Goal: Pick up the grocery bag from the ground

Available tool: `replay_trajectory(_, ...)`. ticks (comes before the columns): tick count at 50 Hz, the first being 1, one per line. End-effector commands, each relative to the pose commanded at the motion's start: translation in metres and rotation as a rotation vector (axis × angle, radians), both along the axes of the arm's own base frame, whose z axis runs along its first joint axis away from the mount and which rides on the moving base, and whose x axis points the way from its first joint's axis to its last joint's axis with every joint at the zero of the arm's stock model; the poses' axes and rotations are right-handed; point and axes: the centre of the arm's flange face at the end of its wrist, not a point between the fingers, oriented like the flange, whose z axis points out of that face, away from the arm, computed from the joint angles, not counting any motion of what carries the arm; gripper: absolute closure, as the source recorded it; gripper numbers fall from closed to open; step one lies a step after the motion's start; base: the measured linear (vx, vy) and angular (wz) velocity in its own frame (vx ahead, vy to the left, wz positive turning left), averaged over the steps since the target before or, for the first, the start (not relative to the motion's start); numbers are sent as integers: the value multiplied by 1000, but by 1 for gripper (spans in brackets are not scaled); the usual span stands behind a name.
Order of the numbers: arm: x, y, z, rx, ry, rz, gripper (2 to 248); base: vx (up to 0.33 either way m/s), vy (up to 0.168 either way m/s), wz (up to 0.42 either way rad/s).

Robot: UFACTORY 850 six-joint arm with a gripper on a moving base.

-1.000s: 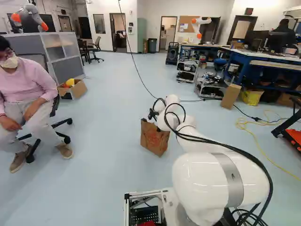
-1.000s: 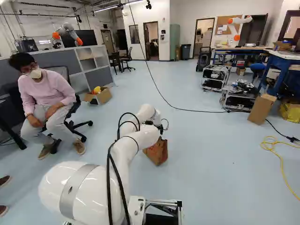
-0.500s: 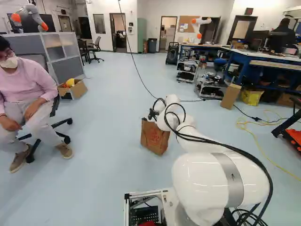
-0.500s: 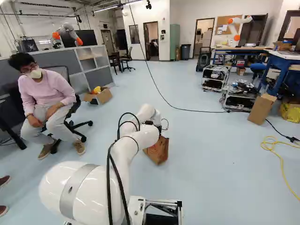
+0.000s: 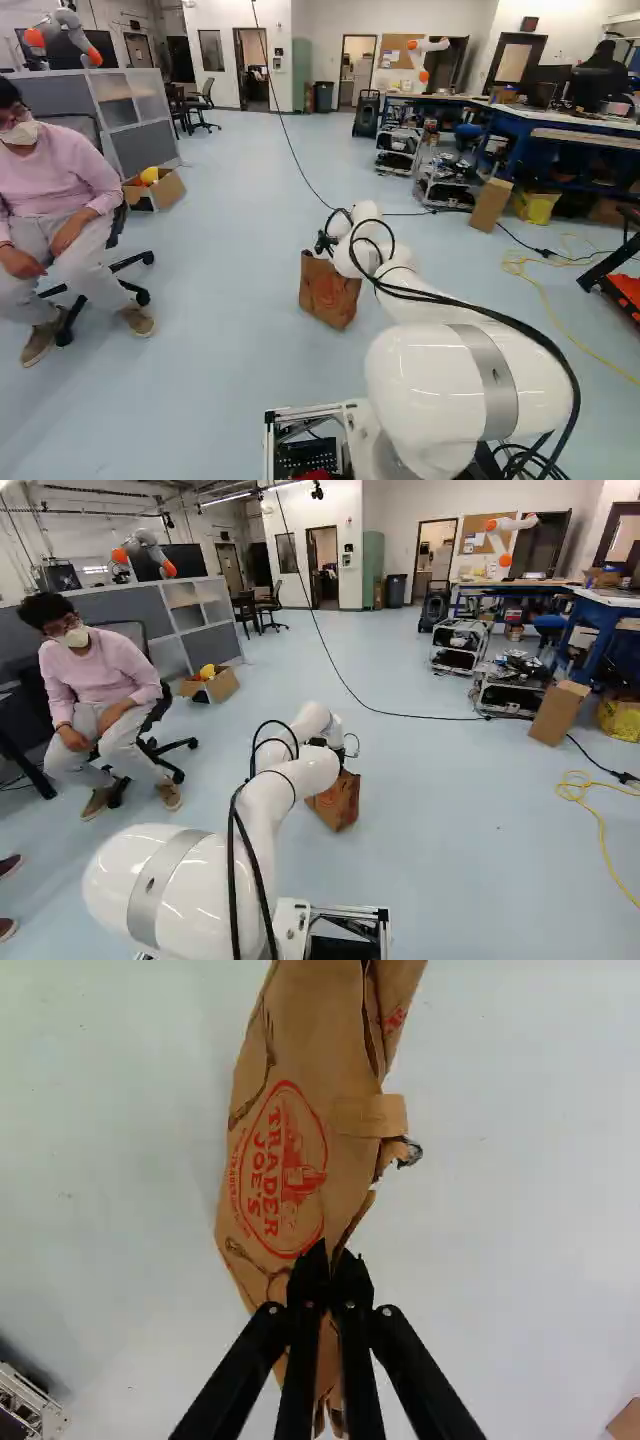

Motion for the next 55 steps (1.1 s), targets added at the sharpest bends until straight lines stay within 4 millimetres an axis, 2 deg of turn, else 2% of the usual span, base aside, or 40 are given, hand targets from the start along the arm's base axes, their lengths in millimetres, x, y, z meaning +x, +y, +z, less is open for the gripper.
replay_trajectory(35,0,0,1,0,0,0,225,0,0,0)
replay_trajectory(41,3,0,11,1,7,0,225,0,0,0)
replay_trajectory(55,11,-1,47,2,22,0,225,0,0,0)
